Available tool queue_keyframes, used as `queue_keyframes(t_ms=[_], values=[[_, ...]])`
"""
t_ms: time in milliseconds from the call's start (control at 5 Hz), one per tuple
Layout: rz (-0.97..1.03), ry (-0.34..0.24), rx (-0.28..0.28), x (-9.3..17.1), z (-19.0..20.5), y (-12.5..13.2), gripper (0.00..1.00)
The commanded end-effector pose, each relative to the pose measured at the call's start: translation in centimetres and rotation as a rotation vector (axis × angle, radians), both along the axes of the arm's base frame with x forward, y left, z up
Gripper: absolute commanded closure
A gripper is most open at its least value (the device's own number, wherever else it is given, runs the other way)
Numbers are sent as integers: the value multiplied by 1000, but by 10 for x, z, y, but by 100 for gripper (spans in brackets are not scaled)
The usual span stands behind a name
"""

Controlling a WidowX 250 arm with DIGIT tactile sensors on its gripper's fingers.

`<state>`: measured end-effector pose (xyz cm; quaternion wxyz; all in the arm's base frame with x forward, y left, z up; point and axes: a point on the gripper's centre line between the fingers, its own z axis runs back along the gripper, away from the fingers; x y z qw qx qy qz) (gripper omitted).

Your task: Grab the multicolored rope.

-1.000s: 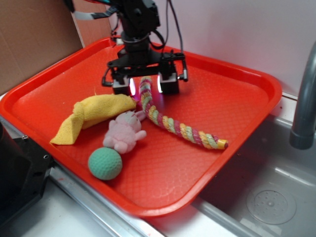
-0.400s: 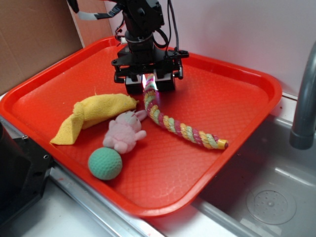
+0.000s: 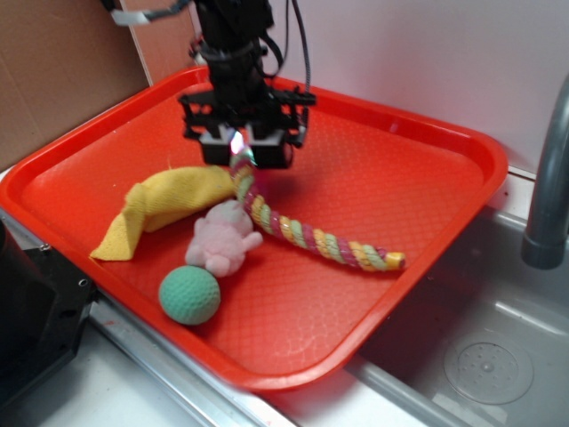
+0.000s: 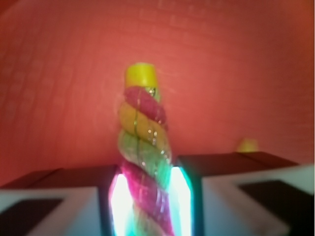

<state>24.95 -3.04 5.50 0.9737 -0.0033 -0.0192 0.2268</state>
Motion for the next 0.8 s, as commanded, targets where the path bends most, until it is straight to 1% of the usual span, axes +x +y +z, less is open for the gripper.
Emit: queue_keyframes(t_ms=[0,200,400,600], values=[[-242,-34,15,-15,100,15,100],[-284,-61,22,-36,132,26,100],[-318,-81,21,-51,146,30,100],[-367,-45,-30,-47,148,20,100]])
